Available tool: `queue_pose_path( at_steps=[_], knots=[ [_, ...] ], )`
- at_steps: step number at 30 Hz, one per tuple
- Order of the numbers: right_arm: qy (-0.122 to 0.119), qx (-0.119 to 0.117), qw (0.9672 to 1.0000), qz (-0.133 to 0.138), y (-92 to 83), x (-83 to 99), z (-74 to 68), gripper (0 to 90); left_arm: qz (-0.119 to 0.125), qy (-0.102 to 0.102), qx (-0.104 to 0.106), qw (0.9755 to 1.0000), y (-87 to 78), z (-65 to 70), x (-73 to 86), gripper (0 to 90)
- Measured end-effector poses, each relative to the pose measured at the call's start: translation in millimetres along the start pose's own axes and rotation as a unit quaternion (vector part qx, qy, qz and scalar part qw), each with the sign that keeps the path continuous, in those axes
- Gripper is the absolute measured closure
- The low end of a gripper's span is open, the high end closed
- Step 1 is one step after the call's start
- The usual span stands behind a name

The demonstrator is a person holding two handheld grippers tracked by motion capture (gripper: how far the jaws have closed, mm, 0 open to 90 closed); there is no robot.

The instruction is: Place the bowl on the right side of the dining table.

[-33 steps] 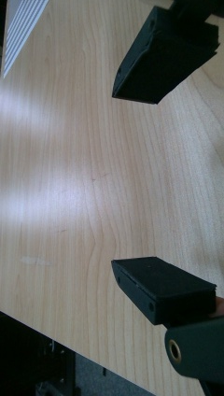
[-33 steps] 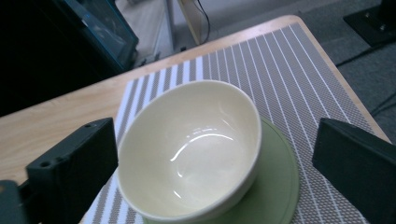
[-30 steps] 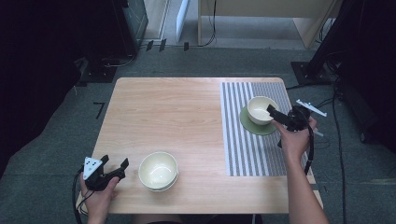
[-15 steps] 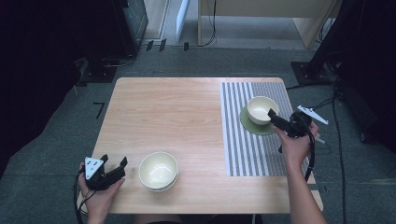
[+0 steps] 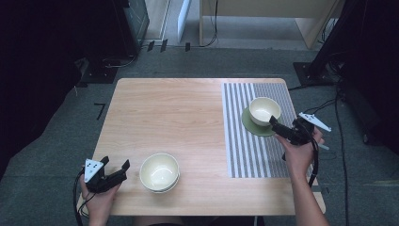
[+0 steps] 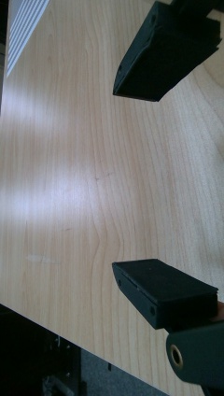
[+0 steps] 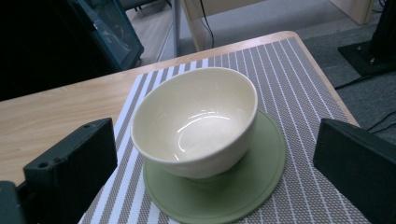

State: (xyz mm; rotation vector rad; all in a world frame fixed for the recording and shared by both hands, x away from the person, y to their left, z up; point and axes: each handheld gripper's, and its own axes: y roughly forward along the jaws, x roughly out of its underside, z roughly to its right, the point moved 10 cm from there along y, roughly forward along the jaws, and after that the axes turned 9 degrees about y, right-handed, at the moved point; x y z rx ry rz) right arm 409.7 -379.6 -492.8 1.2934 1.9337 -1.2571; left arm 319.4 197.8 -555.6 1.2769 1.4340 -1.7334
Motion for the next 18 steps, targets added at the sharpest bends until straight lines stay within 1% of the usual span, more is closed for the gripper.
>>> queue_pose_path(
  at_steps=[3,8,13,18],
  knots=[
    [-0.002,0.006,1.0000,0.002,-4.8,1.4,3.4,0.0,0.002,-0.003,0.000,1.0000,-0.1,-0.3,-0.2,10.9],
    [-0.006,0.010,0.9999,0.007,-13.3,2.7,8.9,0.0,0.002,-0.002,0.000,1.0000,-0.2,-0.1,-0.3,10.5],
    [-0.012,0.012,0.9998,0.007,-20.8,7.1,12.4,0.0,0.002,-0.002,0.000,1.0000,-0.2,0.0,-0.2,10.5],
    [-0.017,0.010,0.9998,0.006,-27.5,14.1,12.9,0.0,0.001,-0.001,0.000,1.0000,-0.3,0.3,-0.2,10.6]
  ],
)
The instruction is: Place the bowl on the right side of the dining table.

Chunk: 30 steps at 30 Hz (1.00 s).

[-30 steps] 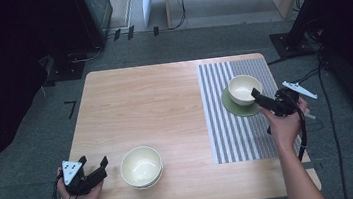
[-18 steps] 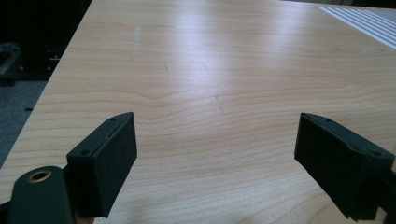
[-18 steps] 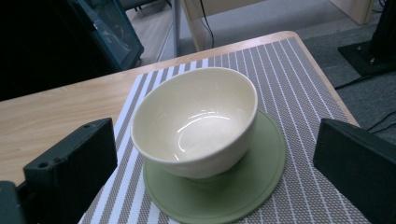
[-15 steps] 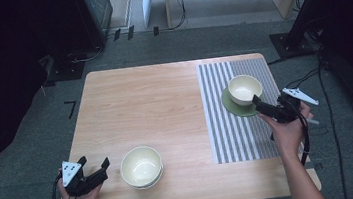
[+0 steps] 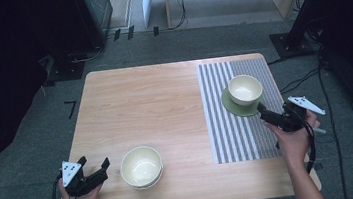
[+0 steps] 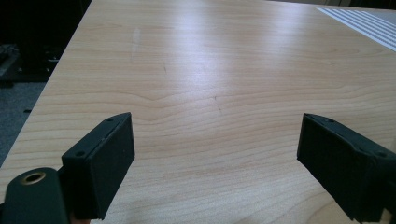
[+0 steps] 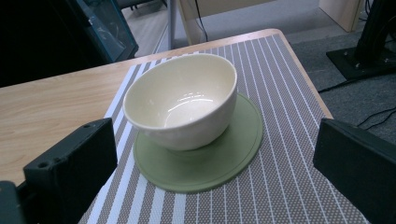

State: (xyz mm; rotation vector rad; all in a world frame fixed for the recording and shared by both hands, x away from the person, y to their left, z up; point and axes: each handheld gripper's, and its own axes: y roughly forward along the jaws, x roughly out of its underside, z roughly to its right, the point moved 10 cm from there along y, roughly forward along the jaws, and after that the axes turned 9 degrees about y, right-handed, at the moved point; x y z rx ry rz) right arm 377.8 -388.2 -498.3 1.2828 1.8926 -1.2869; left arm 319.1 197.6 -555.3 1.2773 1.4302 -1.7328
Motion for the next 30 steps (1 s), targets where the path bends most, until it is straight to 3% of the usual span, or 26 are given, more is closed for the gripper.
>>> queue_pose_path(
  at_steps=[30],
  knots=[
    [-0.021,-0.001,0.9996,-0.021,-23.6,53.8,7.1,0.0,0.000,-0.001,0.001,1.0000,-0.1,0.2,0.0,10.6]
  ],
)
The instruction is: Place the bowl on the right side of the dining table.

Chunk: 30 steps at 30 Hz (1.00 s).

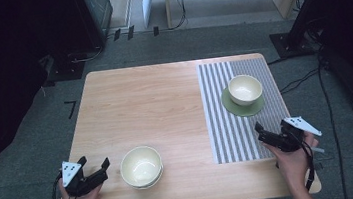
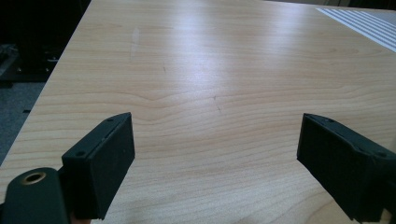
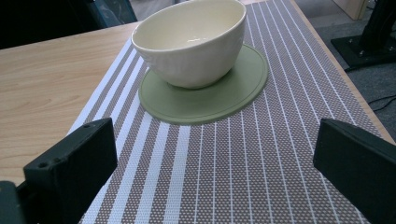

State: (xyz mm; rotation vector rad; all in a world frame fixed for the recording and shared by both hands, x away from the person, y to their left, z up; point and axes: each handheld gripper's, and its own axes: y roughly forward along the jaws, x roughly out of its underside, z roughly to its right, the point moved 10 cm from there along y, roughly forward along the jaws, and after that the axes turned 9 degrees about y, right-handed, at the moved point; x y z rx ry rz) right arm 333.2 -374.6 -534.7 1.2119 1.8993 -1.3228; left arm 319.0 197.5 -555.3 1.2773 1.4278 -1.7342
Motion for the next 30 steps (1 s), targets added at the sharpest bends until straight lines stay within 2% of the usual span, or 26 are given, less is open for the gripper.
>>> queue_pose_path(
  at_steps=[8,14,30],
  knots=[
    [-0.001,0.006,1.0000,-0.002,-6.7,7.6,6.5,0.0,0.000,-0.002,0.002,1.0000,0.0,0.0,0.0,10.6],
    [-0.012,0.013,0.9998,-0.002,-11.5,15.1,10.9,0.0,0.000,-0.003,0.003,1.0000,0.0,0.0,0.0,10.6],
    [-0.011,0.030,0.9991,-0.026,-24.5,34.2,32.1,0.0,0.001,-0.004,0.004,1.0000,-0.1,0.0,0.0,10.6]
  ],
)
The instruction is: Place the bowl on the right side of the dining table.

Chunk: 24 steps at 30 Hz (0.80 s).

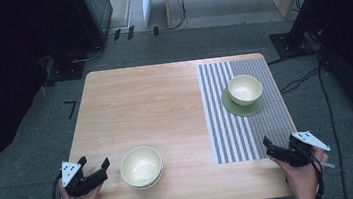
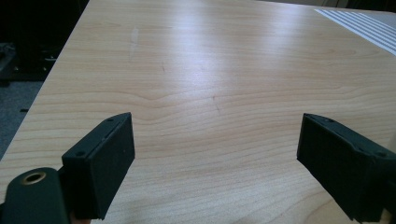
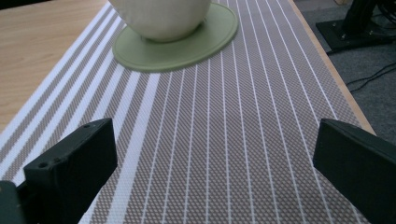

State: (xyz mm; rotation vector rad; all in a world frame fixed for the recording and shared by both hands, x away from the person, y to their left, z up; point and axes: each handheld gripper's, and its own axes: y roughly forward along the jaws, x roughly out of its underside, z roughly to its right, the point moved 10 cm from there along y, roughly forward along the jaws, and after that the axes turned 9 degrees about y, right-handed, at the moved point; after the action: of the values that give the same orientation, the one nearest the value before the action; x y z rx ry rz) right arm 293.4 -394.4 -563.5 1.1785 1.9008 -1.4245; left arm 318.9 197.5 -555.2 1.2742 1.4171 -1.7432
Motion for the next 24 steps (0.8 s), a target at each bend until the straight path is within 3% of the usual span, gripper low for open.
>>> queue_pose_path(
  at_steps=[13,24],
  knots=[
    [0.002,0.014,0.9996,-0.026,-2.8,17.0,9.1,0.2,0.001,-0.006,0.003,1.0000,0.1,-1.1,-0.2,10.6],
    [0.017,0.033,0.9986,-0.038,-0.4,18.2,14.4,0.2,0.002,-0.008,0.004,1.0000,0.3,-1.0,-0.3,10.6]
  ],
)
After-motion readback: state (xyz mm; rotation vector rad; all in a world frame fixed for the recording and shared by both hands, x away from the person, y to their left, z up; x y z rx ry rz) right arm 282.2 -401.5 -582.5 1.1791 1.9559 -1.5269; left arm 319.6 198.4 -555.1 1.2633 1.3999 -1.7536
